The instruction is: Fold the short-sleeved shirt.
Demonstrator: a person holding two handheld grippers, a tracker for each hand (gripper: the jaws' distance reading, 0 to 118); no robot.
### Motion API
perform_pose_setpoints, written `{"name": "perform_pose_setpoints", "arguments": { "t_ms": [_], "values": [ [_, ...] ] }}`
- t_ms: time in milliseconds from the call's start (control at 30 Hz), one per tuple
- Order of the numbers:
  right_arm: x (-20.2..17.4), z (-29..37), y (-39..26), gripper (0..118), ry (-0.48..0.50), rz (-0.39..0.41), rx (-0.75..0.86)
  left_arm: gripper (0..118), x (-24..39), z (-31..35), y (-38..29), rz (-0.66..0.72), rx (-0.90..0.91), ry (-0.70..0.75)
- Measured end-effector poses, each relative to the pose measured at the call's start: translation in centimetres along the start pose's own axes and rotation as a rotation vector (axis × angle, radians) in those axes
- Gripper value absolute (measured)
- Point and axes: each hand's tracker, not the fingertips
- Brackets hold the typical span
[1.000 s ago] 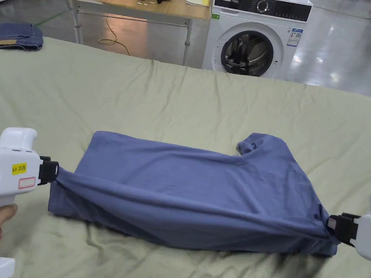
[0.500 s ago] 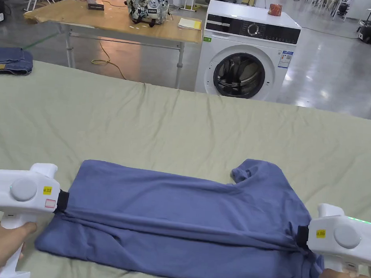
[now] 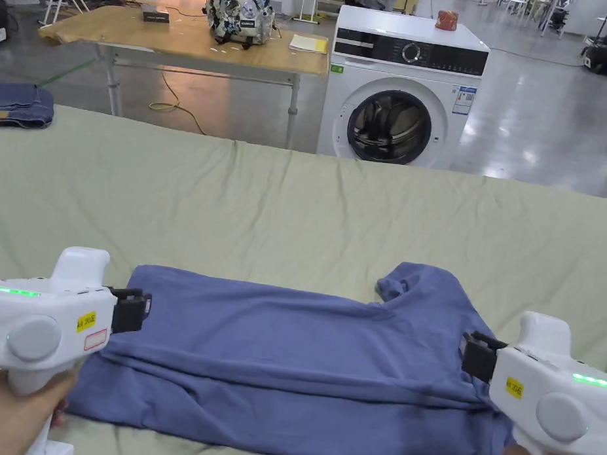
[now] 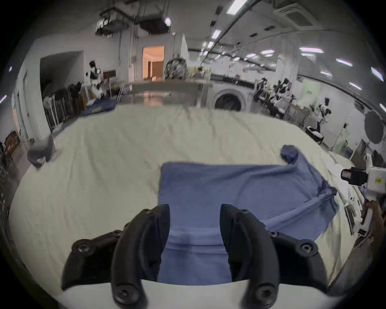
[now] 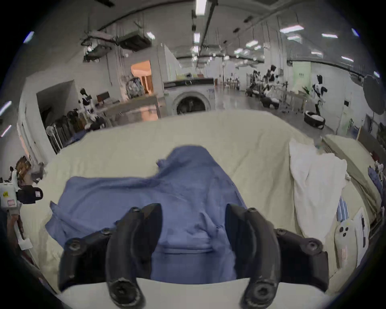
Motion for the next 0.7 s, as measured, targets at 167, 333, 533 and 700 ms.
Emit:
{"name": "perform_pose_setpoints", "arguments": {
  "t_ms": [167,333,533,700],
  "values": [
    [-2.6,2.4,-1.0,0,0.026,0.063,0.095,0,3.2,2.8,-0.9,-0.062,0.147,0.068],
    [-4.7,4.7,-1.8,0,0.01,0.077,0.154,0,3.7,3.2,-1.5,-0.085,0.149,0.081],
    [-5.5,7.0,-2.3,0,0.001,0.105,0.2,0,0.4,3.0,-2.6,-0.006,0.02,0.124],
    [-5.1,6.7,-3.3,0,0.005,0.148,0.162,0,-4.0,0.2,-4.2,0.076,-0.252,0.073]
  ]
}}
